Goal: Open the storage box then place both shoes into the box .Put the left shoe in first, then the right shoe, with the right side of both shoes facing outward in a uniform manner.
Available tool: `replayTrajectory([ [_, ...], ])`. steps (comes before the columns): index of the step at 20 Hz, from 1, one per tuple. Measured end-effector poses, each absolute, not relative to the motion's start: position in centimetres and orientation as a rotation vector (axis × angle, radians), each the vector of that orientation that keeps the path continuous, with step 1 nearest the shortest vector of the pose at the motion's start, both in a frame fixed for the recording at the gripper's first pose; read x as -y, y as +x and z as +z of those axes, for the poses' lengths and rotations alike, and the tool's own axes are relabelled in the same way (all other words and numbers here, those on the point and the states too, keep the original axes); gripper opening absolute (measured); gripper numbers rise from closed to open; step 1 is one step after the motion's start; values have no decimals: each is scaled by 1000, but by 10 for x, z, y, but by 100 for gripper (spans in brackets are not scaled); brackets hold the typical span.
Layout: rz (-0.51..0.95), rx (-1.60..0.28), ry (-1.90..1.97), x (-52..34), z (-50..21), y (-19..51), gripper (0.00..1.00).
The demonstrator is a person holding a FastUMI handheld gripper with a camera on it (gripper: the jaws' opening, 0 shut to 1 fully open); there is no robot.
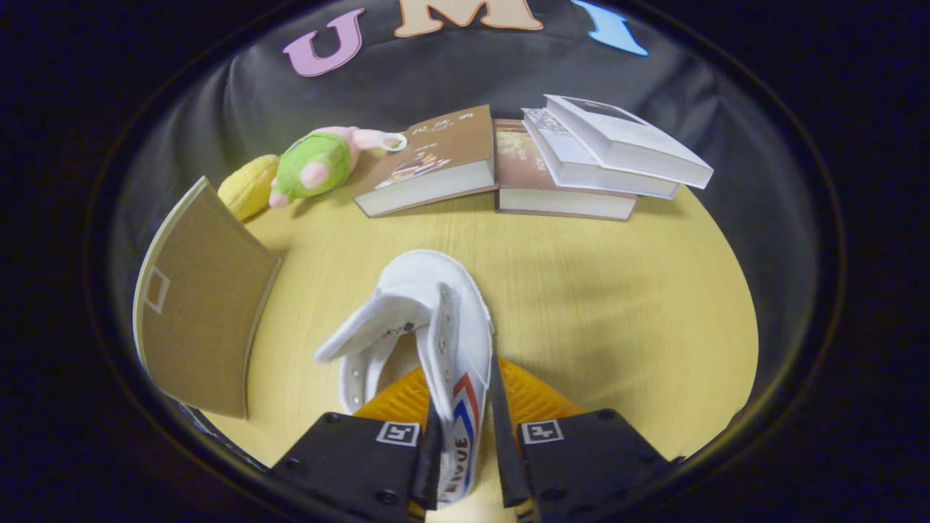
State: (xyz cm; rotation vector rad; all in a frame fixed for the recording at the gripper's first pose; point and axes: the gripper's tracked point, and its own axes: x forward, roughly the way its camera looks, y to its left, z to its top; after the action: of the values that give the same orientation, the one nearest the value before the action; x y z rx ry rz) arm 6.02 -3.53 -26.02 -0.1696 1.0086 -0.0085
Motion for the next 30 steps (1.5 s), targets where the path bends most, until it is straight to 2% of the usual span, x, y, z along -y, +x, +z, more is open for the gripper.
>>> replayTrajectory([
  [4, 3, -1018, -171, 36, -262, 61, 35],
  [9, -11, -1018, -122, 40, -264, 62, 20],
  [12, -24, -1010, -99, 43, -267, 63, 21],
  [13, -25, -1005, -83, 43, -263, 63, 13],
  [21, -89, -1045, 294, 49, -267, 63, 11],
  [30, -47, -973, 504, 40, -226, 66, 11],
])
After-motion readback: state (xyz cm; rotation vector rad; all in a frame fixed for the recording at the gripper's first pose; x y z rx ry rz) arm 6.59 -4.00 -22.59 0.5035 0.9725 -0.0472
